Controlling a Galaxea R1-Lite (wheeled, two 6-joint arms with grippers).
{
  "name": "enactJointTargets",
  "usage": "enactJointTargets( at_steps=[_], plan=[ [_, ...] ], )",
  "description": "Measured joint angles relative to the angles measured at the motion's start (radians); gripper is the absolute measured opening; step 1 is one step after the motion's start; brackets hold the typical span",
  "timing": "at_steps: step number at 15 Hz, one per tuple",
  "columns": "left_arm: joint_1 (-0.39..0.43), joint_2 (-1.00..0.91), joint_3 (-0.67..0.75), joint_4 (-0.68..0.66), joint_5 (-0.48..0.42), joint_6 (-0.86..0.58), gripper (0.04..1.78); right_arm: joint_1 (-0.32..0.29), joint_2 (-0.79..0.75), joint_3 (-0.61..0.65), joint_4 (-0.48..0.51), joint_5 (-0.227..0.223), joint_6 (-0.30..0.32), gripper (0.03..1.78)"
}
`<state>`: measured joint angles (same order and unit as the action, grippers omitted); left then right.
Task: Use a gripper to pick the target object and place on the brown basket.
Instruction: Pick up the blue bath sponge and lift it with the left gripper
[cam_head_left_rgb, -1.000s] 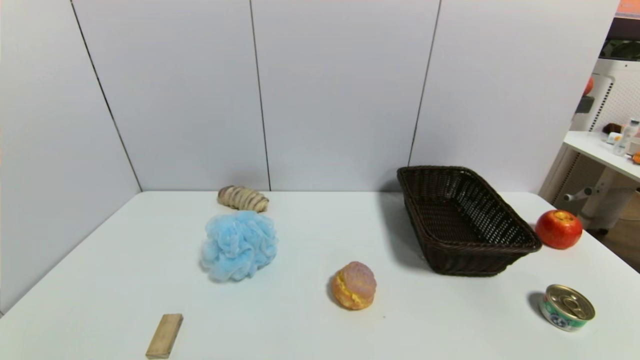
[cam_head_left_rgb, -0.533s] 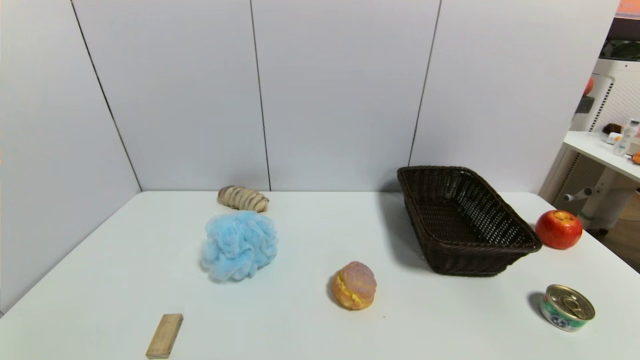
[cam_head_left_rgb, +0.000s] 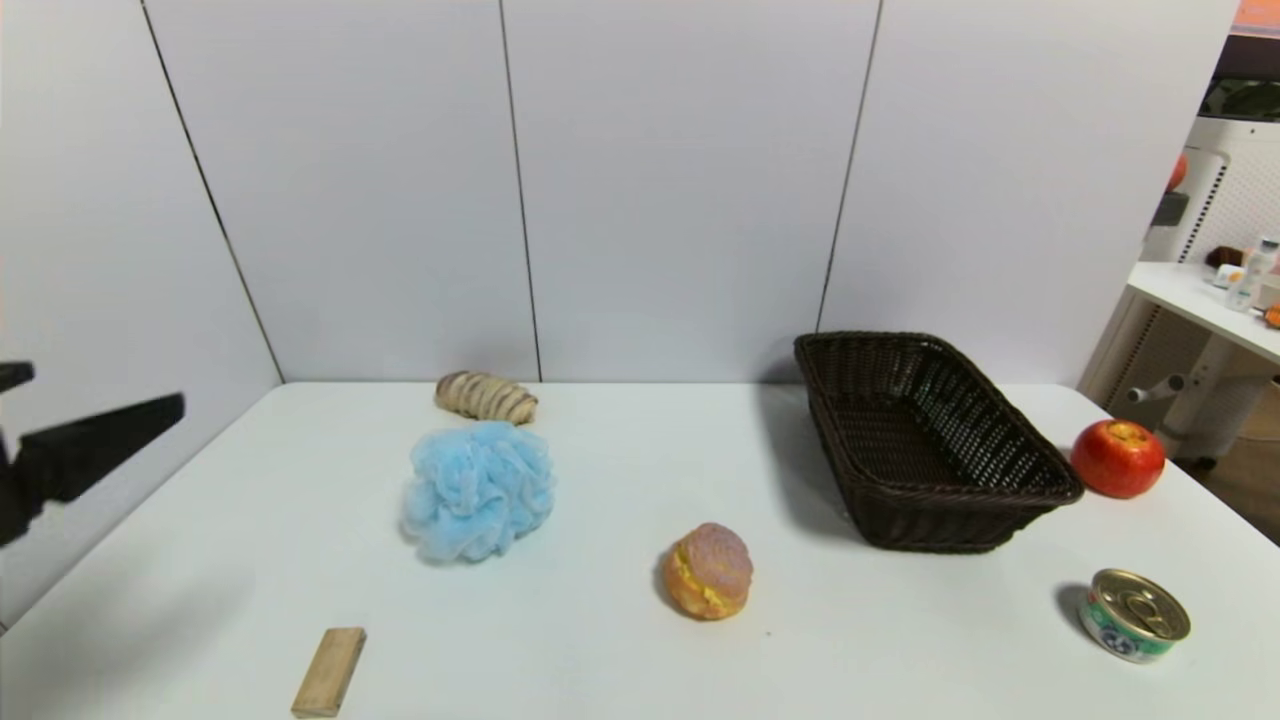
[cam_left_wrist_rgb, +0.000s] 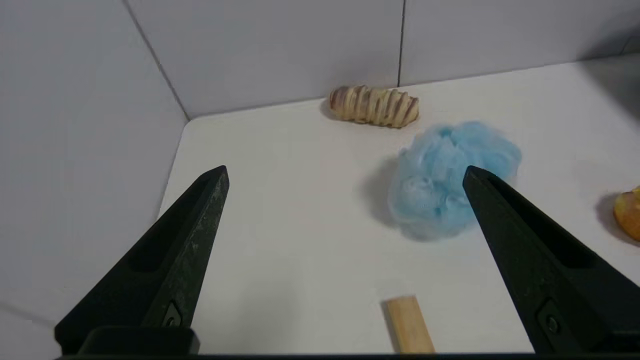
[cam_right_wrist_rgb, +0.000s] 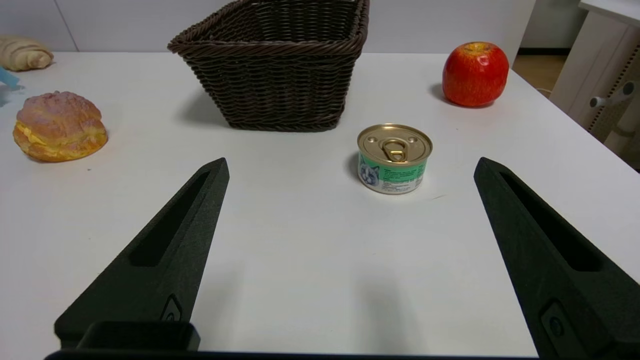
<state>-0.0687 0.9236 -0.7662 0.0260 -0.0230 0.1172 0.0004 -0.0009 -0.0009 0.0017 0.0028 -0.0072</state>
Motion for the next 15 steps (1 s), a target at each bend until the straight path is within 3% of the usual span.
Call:
enactJointTargets(
  at_steps=[4,7,9,15],
  plan=[
    [-0.055,0.390,-0.408,0.235,-0.115,0.215,1.69,0.000,0.000,0.000,0.000,0.000,0.000,1.69],
    [-0.093,0.597,-0.584,0.450,-0.153,0.391,1.69,0.000,0.000,0.000,0.000,0.000,0.000,1.69],
    [-0.132,0.701,-0.644,0.534,-0.158,0.425,1.69,0.000,0.000,0.000,0.000,0.000,0.000,1.69],
    [-0.179,0.917,-0.702,0.547,-0.160,0.436,1.69,0.000,0.000,0.000,0.000,0.000,0.000,1.69]
  ],
)
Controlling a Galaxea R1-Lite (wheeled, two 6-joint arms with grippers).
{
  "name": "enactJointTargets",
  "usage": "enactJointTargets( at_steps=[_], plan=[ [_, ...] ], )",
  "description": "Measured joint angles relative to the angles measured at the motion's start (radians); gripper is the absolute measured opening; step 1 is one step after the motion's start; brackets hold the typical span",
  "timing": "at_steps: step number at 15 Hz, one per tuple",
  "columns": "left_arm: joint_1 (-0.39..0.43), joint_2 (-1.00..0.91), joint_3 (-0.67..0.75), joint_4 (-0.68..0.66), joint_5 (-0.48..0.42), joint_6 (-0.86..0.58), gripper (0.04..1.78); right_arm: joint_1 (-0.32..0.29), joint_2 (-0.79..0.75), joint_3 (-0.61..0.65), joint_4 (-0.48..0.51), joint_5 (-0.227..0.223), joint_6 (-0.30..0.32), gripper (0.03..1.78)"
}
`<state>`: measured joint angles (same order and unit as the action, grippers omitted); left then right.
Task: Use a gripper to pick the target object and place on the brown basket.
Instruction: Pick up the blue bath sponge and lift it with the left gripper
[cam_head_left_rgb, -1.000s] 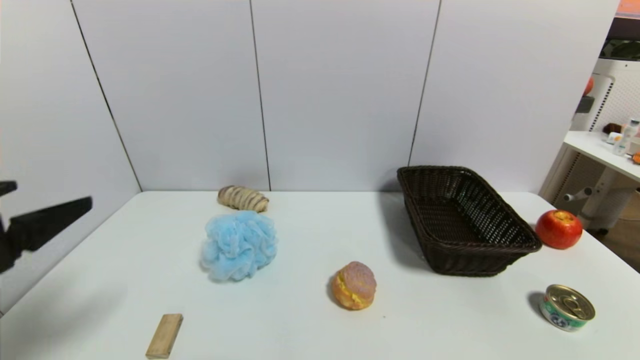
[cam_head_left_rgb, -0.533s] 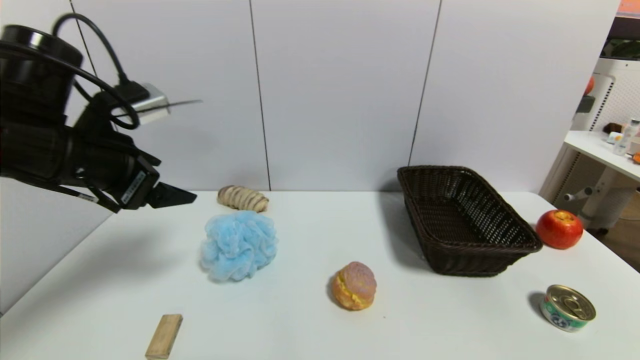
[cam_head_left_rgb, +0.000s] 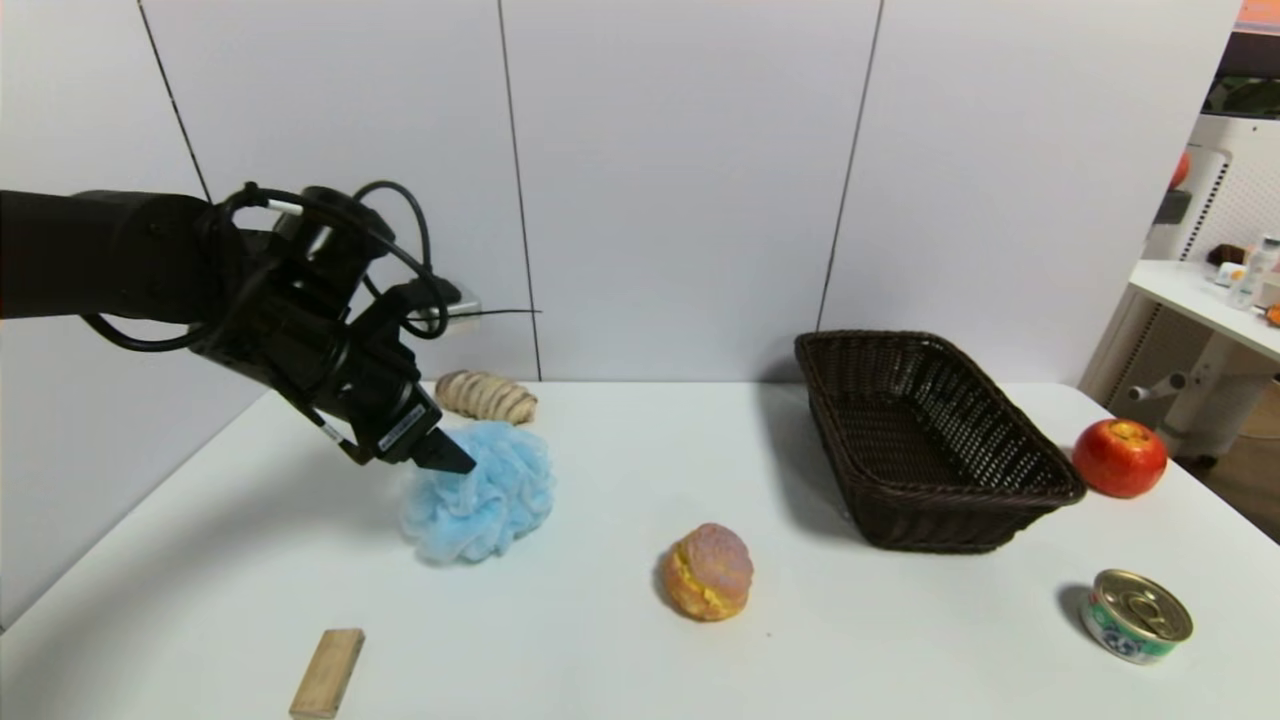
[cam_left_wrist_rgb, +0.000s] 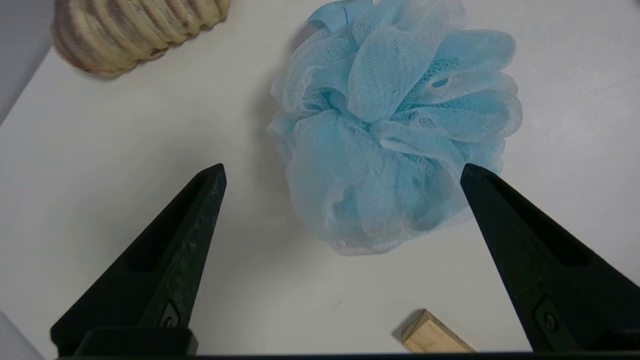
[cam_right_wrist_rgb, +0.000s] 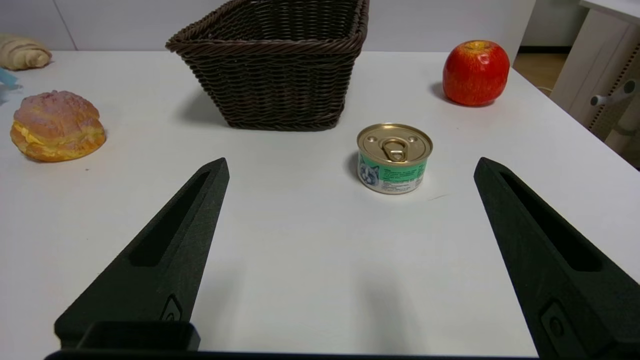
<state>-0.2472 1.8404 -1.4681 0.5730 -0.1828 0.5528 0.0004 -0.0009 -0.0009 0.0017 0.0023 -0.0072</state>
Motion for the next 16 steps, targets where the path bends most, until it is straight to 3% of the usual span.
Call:
enactJointTargets(
  at_steps=[10,13,16],
  plan=[
    [-0.014,0.222,-0.014,-0.003,-0.011,0.000,1.66,0.000,0.000,0.000,0.000,0.000,0.000,1.69],
    [-0.016,0.249,-0.012,-0.002,-0.012,0.001,1.17,0.000,0.000,0.000,0.000,0.001,0.000,1.69],
    [-0.018,0.247,-0.013,-0.003,-0.011,0.000,0.85,0.000,0.000,0.000,0.000,0.000,0.000,1.69]
  ],
)
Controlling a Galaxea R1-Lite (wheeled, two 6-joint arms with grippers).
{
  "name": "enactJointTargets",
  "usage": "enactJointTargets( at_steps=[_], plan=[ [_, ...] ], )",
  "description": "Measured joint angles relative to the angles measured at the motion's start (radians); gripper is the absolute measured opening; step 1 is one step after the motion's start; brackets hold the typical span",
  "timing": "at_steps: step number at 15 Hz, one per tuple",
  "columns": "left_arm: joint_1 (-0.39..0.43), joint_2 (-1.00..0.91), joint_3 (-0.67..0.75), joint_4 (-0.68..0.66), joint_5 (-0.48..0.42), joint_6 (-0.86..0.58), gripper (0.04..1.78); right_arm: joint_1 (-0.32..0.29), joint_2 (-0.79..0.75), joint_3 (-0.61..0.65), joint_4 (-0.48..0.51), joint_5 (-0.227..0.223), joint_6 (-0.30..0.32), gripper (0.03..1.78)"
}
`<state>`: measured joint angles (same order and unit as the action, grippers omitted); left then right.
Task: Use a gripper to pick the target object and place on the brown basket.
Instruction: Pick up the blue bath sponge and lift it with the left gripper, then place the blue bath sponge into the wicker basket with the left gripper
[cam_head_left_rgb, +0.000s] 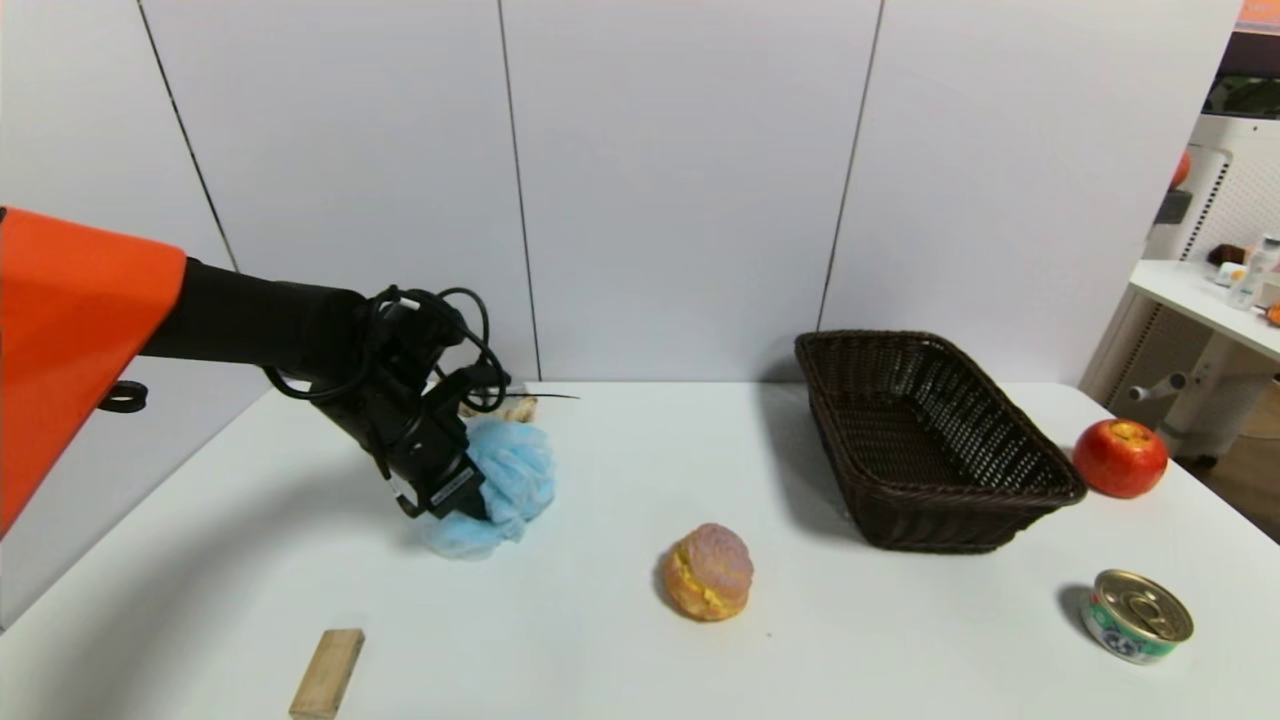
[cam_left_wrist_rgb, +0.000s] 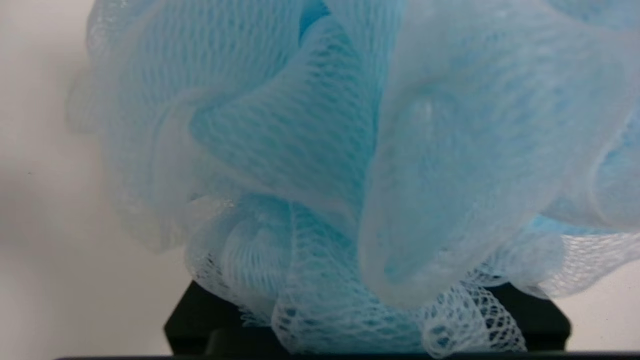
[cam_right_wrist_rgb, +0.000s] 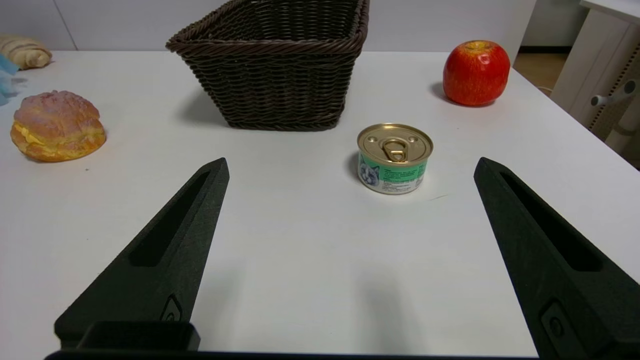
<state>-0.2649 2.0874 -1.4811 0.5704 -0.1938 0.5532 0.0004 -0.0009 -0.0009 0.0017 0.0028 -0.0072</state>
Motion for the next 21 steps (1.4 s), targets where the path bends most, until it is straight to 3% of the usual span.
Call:
enactJointTargets(
  at_steps=[3,7,9,15,21],
  plan=[
    [-0.004,-0.028,-0.033,-0.010,0.000,-0.006,0.49,0.000,0.000,0.000,0.000,0.000,0.000,1.69],
    [-0.019,-0.074,-0.147,-0.062,-0.009,-0.029,0.49,0.000,0.000,0.000,0.000,0.000,0.000,1.69],
    [-0.061,-0.085,-0.232,-0.133,-0.063,-0.109,0.49,0.000,0.000,0.000,0.000,0.000,0.000,1.69],
    [-0.313,-0.006,-0.380,-0.607,-0.109,-0.384,0.48,0.000,0.000,0.000,0.000,0.000,0.000,1.69],
    [-0.520,0.174,-0.411,-0.966,-0.108,-0.428,0.48,0.000,0.000,0.000,0.000,0.000,0.000,1.69]
  ],
)
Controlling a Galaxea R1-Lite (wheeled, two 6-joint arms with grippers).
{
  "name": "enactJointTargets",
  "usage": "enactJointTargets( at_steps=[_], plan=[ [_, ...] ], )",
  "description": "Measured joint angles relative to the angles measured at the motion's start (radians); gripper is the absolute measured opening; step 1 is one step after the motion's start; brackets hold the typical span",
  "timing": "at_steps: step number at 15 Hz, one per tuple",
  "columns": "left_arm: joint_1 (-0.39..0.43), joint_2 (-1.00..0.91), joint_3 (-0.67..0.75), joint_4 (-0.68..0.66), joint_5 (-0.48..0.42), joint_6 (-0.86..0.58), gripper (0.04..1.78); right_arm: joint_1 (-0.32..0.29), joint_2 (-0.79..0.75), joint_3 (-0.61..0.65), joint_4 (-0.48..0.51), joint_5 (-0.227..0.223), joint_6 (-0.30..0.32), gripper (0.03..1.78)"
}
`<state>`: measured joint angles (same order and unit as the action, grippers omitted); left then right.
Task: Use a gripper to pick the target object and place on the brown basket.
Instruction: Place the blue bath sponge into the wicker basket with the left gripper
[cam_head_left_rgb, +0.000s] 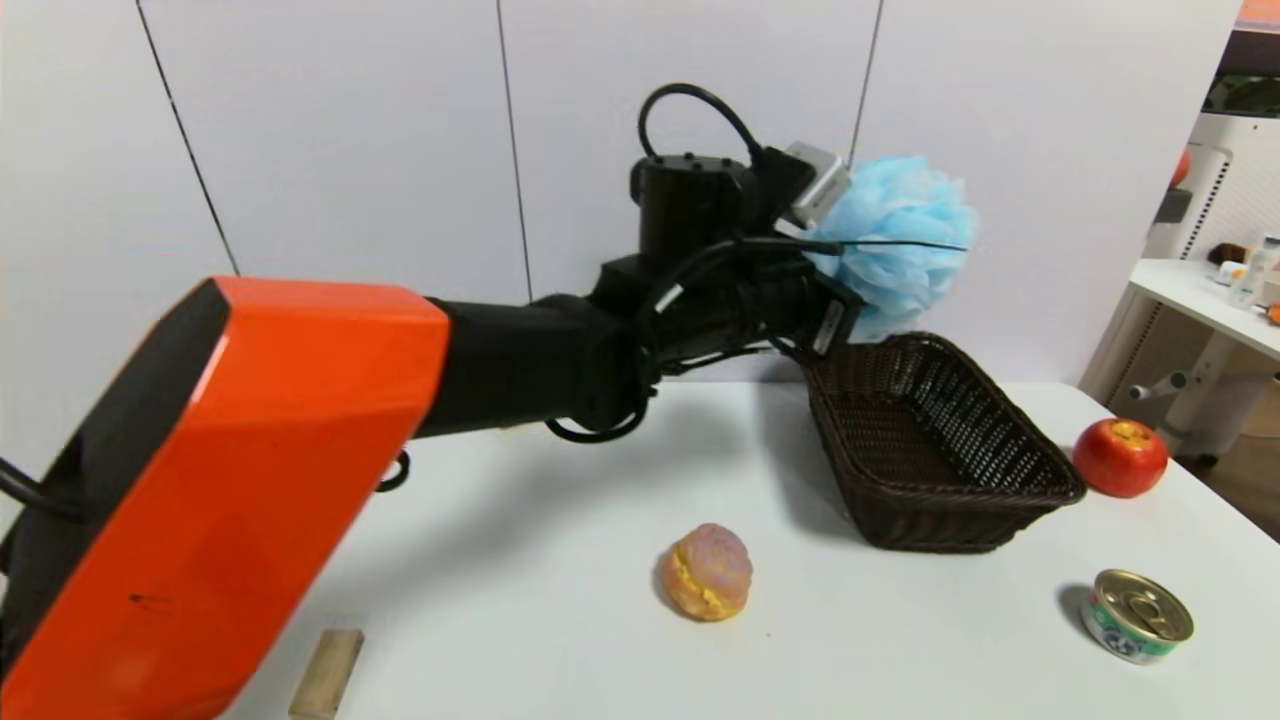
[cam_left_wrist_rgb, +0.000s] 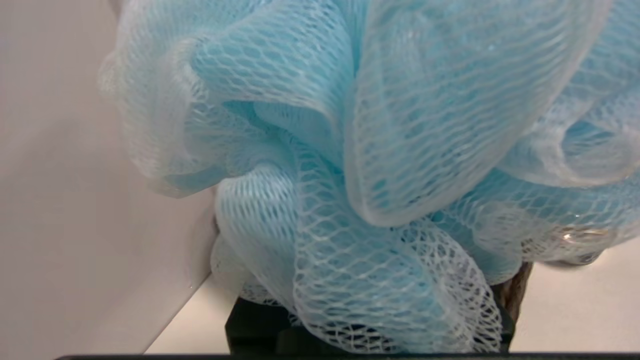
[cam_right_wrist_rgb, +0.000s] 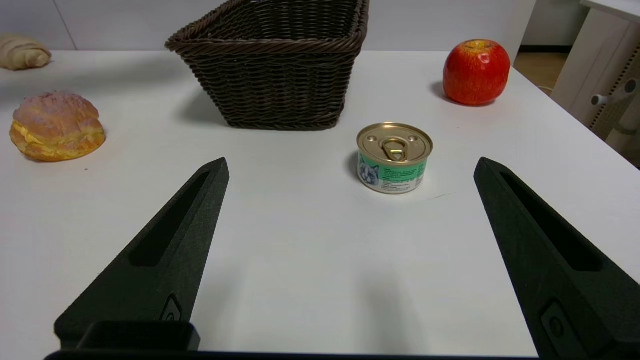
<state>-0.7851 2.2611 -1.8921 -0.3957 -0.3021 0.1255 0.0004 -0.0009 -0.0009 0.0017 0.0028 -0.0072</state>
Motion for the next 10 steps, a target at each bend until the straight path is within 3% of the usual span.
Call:
enactJointTargets(
  at_steps=[6,10],
  plan=[
    [-0.102,0.172,-0.070,-0.142,0.000,-0.003,0.50,0.000,0.000,0.000,0.000,0.000,0.000,1.69],
    [-0.118,0.216,-0.076,-0.145,0.001,0.004,1.00,0.000,0.000,0.000,0.000,0.000,0.000,1.69]
  ],
)
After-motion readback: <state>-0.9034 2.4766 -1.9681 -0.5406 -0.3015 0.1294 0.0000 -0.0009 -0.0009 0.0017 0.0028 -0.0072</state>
